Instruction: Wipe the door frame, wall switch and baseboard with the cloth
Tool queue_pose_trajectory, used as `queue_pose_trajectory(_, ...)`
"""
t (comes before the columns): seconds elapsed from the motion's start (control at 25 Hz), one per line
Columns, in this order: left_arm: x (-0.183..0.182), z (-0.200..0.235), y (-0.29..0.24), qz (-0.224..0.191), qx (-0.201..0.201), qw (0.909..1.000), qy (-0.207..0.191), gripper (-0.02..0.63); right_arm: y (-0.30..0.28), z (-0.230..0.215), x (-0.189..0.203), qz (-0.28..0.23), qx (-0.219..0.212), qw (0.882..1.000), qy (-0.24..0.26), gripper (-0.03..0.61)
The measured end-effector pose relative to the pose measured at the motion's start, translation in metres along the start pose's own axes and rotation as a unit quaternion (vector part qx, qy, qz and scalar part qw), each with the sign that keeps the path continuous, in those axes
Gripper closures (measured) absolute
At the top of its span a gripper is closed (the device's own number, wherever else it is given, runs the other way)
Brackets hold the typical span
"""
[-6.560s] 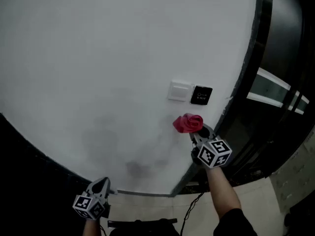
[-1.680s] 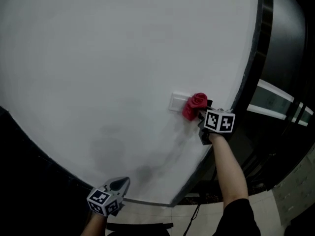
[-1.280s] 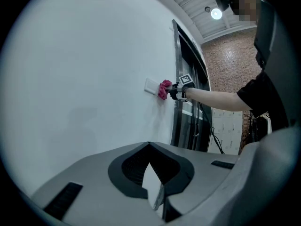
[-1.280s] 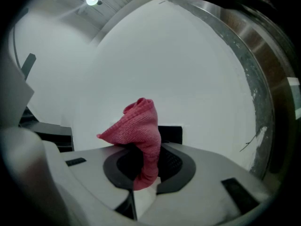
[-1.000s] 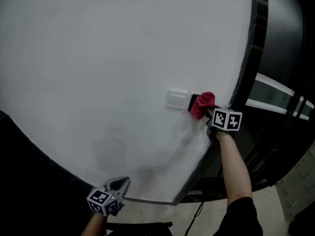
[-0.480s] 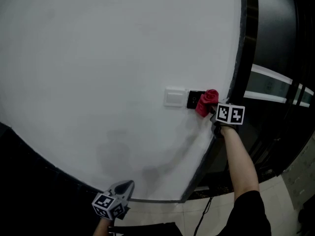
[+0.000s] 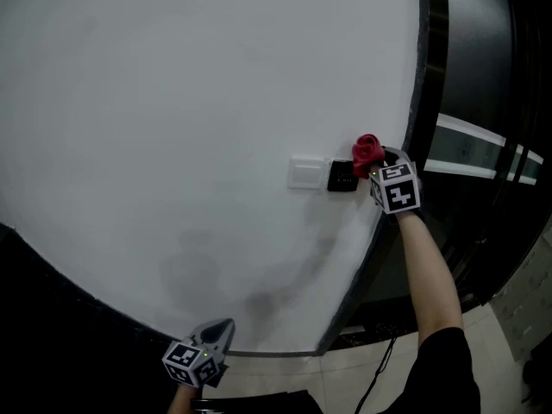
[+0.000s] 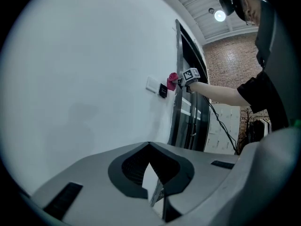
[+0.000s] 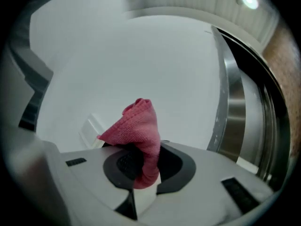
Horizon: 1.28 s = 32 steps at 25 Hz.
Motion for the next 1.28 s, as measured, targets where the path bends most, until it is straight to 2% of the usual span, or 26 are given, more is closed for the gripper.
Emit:
queue_pose_trajectory(0.08, 0.001, 0.002, -0.001, 0.0, 0.004, 1.0, 0.0, 0.621, -0.008, 0.012, -0.005, 0.032, 0.027, 0.997, 0.064, 0.523)
queue_pose_trajectory(0.2, 0.004, 0.004, 0.001, 0.004, 0.004, 1.0, 0.0, 0.621, -0.019, 0.034, 0.002, 0.081, 0.059, 0.984, 0.145, 0.523)
queue_pose_trajectory(0.36, 0.008, 0.008, 0.002, 0.008, 0.0, 1.0, 0.004, 0.621, -0.023, 0.058, 0.011, 0.102, 0.082, 0.962, 0.241, 0.523)
queue_pose_trajectory(0.48, 0.009, 0.009, 0.0, 0.011, 0.002, 0.9999, 0.008, 0.621, -0.025, 0.071, 0.015, 0.114, 0.085, 0.947, 0.288, 0.523)
queue_pose_trajectory(0.68, 0.011, 0.007, -0.003, 0.015, 0.01, 0.9998, 0.009, 0.621, -0.029, 0.092, 0.027, 0.141, 0.078, 0.932, 0.326, 0.523)
queue_pose_trajectory(0.88, 0.012, 0.006, -0.002, 0.019, 0.009, 0.9997, 0.012, 0.621, -0.029, 0.1, 0.043, 0.153, 0.075, 0.924, 0.343, 0.523)
queue_pose_trajectory(1.28, 0.016, 0.0, -0.003, 0.023, 0.018, 0.9995, 0.012, 0.621, -0.02, 0.113, 0.042, 0.139, 0.046, 0.928, 0.343, 0.523)
Point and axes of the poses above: the fingertips, and each gripper's own axes: y backward along the fingers, z to its left, x out of its underside, the point moved 7 cm from there along y, backward along the fingers, and after that the axes turned 6 degrees about -x, right-handed, at the moved point
